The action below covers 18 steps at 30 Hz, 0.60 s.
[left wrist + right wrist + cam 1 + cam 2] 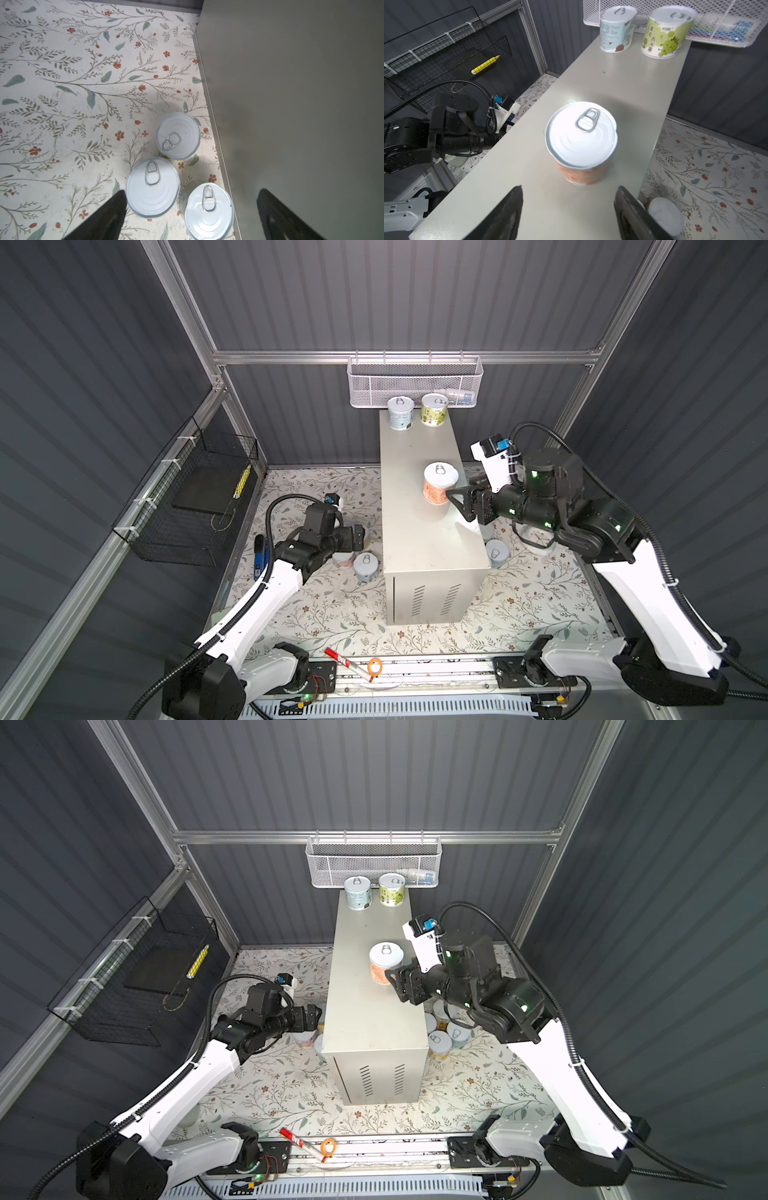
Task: Place and organize the canned foods onto the counter
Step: 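Carry the peach can over the cabinet top toward the pale-blue can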
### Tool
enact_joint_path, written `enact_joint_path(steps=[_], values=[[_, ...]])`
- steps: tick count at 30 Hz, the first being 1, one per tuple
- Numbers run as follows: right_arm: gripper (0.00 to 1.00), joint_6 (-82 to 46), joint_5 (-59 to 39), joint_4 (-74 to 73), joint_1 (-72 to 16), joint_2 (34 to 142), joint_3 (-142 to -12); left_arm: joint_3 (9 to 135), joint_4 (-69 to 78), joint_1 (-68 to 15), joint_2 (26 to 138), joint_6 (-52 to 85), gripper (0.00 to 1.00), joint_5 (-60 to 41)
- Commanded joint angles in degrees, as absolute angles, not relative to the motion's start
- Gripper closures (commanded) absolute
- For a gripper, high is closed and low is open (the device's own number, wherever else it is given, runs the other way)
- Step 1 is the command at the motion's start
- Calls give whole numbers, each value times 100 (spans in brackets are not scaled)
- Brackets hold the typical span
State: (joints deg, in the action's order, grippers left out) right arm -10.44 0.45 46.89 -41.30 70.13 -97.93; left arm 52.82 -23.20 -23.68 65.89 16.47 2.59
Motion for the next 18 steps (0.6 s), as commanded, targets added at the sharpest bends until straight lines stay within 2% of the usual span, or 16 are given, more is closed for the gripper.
enact_joint_path(steps=[1, 8, 18], values=[[29, -1555, 203, 3633, -4157, 6837, -8992, 5558, -2373, -2344, 6669, 1556, 2, 190], [31, -1541, 382, 3104, -4132, 6948, -8576, 5395, -2304, -2346, 6639, 1593, 3, 193], [36, -1426, 408, 2891, -3936, 7655, -9018, 5324, -2278, -2338, 6669, 1628, 3, 203]])
